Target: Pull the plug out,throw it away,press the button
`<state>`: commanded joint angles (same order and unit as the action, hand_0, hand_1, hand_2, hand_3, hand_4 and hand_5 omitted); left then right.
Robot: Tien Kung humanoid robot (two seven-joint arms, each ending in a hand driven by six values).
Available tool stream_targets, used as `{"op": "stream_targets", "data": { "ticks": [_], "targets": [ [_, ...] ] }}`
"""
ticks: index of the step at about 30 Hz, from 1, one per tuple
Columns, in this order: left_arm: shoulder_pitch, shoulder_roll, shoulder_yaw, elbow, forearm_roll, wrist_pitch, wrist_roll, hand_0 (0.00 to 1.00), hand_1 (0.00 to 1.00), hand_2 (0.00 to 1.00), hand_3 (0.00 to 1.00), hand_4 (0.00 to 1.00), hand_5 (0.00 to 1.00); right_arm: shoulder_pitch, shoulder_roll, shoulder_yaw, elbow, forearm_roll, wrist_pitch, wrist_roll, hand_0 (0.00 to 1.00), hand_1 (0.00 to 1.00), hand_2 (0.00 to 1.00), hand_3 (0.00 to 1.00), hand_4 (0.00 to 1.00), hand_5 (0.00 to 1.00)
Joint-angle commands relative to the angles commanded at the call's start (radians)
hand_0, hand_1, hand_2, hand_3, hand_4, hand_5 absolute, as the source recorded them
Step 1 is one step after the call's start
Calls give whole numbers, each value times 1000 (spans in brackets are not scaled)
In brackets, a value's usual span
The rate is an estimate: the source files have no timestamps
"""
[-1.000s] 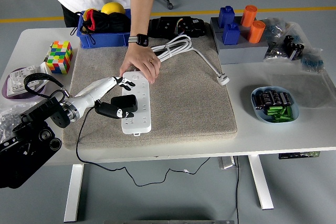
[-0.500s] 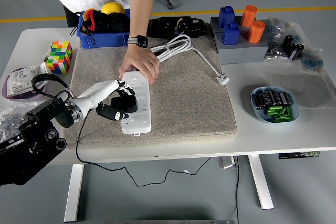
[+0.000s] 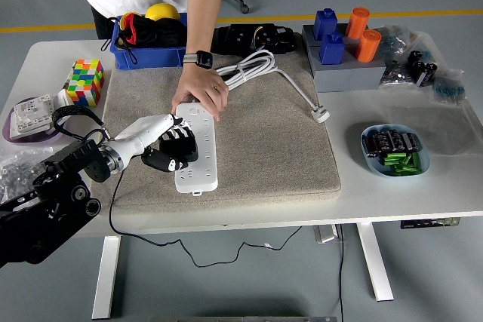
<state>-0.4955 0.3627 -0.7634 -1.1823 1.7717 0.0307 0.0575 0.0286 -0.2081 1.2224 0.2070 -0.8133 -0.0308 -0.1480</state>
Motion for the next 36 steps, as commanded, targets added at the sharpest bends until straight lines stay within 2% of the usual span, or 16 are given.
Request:
{"op": "stream_targets", "data": {
  "ticks": [4,5,8,22,26,31,36],
  "targets": [
    [-2,-1,2,0,0,25,-17,340,347,394,576,726,2,0,0,-1,0,0,0,0,750,667,657,619,657,517],
    [-2,-1,1,0,-1,27,-18,336,282,338,559,681,2,0,0,-1,0,0,0,0,749,668,657,620,656,516],
    [-2,-2,0,-2,0,29,-16,336,282,338,559,681,2,0,0,-2,0,1,1,0,749,668,657,620,656,516],
    [-1,3,-25,-39,-2,10,-2,342,271,324,556,654,2,-1,0,-2,0,0,0,1,750,667,657,619,657,515],
    [-2,3,-30,-46,-23,9,-7,345,270,321,554,655,2,0,1,-2,0,1,0,2,749,668,657,619,657,516],
    [-5,1,-31,-37,-97,-8,0,340,268,318,551,656,2,0,1,-3,-1,1,0,1,749,667,657,619,657,515],
    [-5,1,-33,-34,-107,-14,3,339,267,315,549,655,2,0,2,-3,1,1,0,2,749,667,657,619,657,516]
  ]
}}
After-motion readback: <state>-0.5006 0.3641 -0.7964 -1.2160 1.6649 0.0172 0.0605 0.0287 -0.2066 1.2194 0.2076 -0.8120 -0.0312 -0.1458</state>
